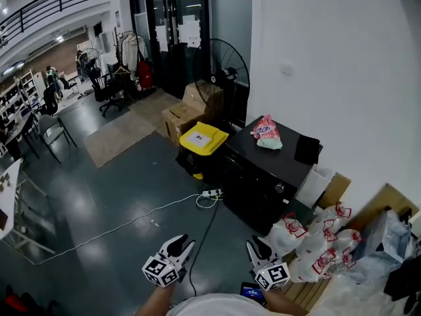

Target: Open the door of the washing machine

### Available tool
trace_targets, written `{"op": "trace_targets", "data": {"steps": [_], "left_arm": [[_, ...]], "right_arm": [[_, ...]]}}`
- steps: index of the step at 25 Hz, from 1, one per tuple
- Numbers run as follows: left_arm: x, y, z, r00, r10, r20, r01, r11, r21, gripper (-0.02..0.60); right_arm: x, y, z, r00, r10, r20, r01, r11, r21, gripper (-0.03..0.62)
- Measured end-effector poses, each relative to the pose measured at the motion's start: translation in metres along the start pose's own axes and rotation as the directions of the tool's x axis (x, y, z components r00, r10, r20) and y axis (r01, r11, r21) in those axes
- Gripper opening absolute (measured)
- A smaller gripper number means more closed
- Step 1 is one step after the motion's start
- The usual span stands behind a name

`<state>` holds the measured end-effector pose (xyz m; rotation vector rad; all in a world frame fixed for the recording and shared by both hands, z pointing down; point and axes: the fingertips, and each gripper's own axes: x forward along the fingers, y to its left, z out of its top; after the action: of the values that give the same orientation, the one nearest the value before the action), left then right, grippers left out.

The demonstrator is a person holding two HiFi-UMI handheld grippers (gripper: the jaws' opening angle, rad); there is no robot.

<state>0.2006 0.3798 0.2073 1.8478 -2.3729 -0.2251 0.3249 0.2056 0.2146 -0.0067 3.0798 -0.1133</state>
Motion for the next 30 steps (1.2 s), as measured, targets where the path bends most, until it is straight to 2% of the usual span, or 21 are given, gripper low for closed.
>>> {"op": "trace_targets", "data": {"steps": [11, 14, 18, 22, 27, 30], "left_arm": [[0.054, -0.016, -0.021, 1.000, -0.007, -0.024, 0.006, 1.000, -0.012, 0.140], [0.063, -0.008, -0.031, 0.999, 0.003, -0.044, -0.004, 1.000, -0.020, 0.140], [0.088, 0.023, -0.042, 0.999, 0.029, -0.041, -0.031, 0.999, -0.030, 0.140], [0.124, 0.062, -0.035, 0.999, 0.048, -0.017, -0.048, 0.999, -0.018, 0.140], [0.173, 0.110, -0.015, 1.000, 0.018, -0.022, -0.018, 1.000, 0.021, 0.140], [0.205, 0.139, -0.005, 1.000, 0.003, -0.013, -0.003, 1.000, 0.018, 0.140]], "right_arm": [[-0.008, -0.063, -0.024, 0.999, -0.013, -0.030, 0.014, 1.000, 0.027, 0.112], [0.000, -0.074, -0.036, 0.999, -0.018, -0.047, 0.021, 0.998, 0.059, 0.112], [0.025, -0.094, -0.044, 0.998, -0.024, -0.053, 0.027, 0.999, 0.047, 0.112], [0.068, -0.123, -0.043, 0.998, -0.033, -0.062, 0.035, 0.999, 0.025, 0.112], [0.133, -0.154, -0.016, 0.999, -0.031, -0.034, 0.030, 0.999, -0.025, 0.112], [0.168, -0.175, -0.009, 0.999, -0.043, -0.031, 0.042, 0.998, -0.035, 0.112]]}}
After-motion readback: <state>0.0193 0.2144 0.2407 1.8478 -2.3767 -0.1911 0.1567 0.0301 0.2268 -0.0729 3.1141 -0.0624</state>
